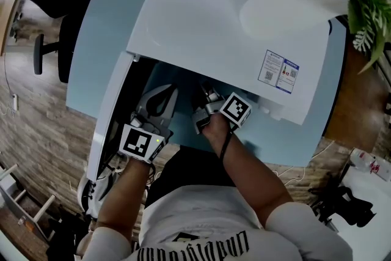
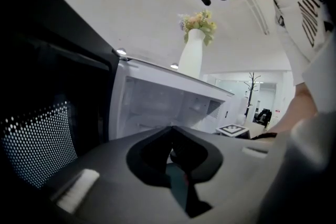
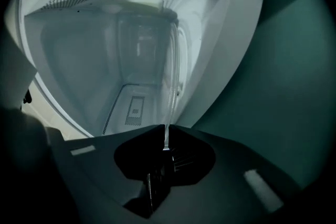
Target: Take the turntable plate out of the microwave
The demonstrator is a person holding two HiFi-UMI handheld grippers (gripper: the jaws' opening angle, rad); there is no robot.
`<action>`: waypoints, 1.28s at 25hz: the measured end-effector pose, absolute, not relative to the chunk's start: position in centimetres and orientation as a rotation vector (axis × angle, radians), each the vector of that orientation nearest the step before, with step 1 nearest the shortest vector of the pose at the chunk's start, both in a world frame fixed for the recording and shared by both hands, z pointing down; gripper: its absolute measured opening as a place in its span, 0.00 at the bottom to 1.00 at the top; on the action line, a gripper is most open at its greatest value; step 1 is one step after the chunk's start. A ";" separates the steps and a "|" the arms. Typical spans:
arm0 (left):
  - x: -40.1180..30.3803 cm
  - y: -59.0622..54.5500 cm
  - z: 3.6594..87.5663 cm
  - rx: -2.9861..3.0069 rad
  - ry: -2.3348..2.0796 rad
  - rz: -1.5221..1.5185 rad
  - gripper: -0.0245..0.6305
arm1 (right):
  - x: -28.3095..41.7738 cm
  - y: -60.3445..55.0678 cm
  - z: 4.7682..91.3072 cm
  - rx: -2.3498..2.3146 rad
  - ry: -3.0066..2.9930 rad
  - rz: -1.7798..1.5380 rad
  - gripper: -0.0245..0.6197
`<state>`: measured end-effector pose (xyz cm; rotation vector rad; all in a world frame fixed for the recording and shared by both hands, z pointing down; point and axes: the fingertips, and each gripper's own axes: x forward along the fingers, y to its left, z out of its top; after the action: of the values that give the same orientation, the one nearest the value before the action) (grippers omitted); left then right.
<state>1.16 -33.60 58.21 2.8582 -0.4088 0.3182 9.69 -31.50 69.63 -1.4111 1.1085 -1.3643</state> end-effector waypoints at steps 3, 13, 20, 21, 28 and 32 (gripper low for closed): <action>1.3 -33.3 58.2 2.841 -0.394 0.329 0.11 | 9.7 -31.7 69.4 -1.416 1.091 -1.361 0.07; 0.5 -33.3 59.1 2.842 -0.423 0.344 0.11 | 9.6 -31.0 69.4 -1.410 1.078 -1.347 0.06; 0.0 -33.3 59.8 2.765 -0.440 0.292 0.11 | 8.7 -29.7 69.4 -1.396 1.068 -1.354 0.06; 0.0 -33.3 59.9 2.760 -0.440 0.294 0.11 | 8.6 -29.5 69.5 -1.398 1.063 -1.361 0.06; -0.3 -32.7 61.2 2.692 -0.421 0.295 0.11 | 9.3 -28.3 69.4 -1.443 1.078 -1.351 0.06; -0.5 -32.4 62.0 2.644 -0.416 0.288 0.12 | 9.5 -28.2 68.8 -1.439 1.098 -1.337 0.06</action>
<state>-0.50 -32.41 62.04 2.6442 -0.4164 0.2878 9.49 -28.15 68.81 -1.4391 1.0977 -1.3372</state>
